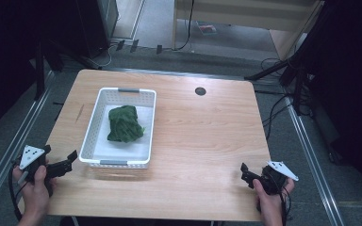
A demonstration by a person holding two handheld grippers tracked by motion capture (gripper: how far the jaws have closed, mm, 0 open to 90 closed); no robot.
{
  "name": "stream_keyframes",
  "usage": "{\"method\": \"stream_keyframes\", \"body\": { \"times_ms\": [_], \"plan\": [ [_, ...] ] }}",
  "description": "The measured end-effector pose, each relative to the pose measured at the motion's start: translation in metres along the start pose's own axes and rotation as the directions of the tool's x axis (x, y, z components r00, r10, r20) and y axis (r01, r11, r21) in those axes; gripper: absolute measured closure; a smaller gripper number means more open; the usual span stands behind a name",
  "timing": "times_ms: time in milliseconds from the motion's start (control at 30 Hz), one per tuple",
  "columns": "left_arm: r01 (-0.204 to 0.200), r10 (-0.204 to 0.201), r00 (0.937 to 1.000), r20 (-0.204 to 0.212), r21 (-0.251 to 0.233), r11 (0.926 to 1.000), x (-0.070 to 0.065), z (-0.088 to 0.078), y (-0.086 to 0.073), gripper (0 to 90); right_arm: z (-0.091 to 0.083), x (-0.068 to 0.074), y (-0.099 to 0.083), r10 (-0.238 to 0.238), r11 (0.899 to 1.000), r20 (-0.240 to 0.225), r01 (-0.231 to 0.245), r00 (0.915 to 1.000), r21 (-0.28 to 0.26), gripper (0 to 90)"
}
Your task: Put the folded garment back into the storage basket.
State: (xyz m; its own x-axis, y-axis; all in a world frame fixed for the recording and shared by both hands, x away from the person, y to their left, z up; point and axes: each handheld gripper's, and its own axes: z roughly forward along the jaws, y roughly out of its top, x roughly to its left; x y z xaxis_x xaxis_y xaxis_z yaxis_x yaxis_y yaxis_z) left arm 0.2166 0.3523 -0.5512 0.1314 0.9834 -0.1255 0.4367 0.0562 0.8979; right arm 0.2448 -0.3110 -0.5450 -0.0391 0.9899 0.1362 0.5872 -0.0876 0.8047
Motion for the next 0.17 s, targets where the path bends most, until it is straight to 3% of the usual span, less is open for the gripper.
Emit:
{"method": "stream_keyframes", "body": {
  "times_ms": [167],
  "plan": [
    [0.0, 0.0, 1.0, 0.0, 0.0, 1.0, 0.0001, 0.0001, 0.0, 0.0, -0.003, 0.0014, 0.0004, -0.017, 1.0, -0.006, 0.017, 0.9998, -0.013, 0.0]
  ]
}}
